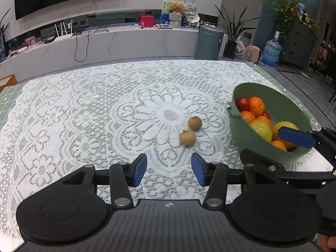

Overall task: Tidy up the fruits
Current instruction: 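Lift both tools out of the colander toward the kiwis, then grasp a brown kiwi with the left tool while the right tool grasps the other kiwi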

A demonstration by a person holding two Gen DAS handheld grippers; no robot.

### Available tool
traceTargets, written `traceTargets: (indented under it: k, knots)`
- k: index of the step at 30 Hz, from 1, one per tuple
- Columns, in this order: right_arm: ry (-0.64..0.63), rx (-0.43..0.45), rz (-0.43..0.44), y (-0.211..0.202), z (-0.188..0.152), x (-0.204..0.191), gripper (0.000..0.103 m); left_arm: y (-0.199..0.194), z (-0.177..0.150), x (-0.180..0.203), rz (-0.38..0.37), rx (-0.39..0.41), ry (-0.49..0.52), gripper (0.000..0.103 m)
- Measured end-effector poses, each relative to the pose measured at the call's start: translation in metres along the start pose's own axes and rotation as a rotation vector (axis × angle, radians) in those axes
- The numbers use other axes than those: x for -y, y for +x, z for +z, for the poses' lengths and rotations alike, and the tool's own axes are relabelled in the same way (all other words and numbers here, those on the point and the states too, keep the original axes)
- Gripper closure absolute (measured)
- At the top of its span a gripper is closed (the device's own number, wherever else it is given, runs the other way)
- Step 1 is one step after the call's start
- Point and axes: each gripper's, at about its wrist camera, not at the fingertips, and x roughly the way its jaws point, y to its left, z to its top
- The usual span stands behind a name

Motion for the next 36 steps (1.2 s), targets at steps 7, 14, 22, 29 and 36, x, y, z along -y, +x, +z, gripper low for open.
traceTargets:
  k: [7,14,22,29,36]
  knots:
    - [-0.068,0.011,0.003,0.011,-0.002,-0.015,0.034,0.013,-0.002,-0.014,-0.017,-0.020,-0.001,0.045]
    - [-0.183,0.034,0.026,0.021,0.000,-0.026,0.046,0.027,0.006,-0.021,-0.058,-0.033,0.079,0.045]
    - [-0.334,0.034,0.047,0.038,0.009,-0.033,0.060,0.051,0.024,-0.018,-0.162,-0.082,0.176,0.048]
    - [-0.399,0.046,-0.005,0.047,0.011,-0.028,0.070,0.078,0.040,-0.012,-0.234,-0.120,0.191,0.052]
    - [-0.366,0.072,-0.025,0.045,0.009,-0.013,0.072,0.103,0.045,-0.001,-0.254,-0.161,0.202,0.057]
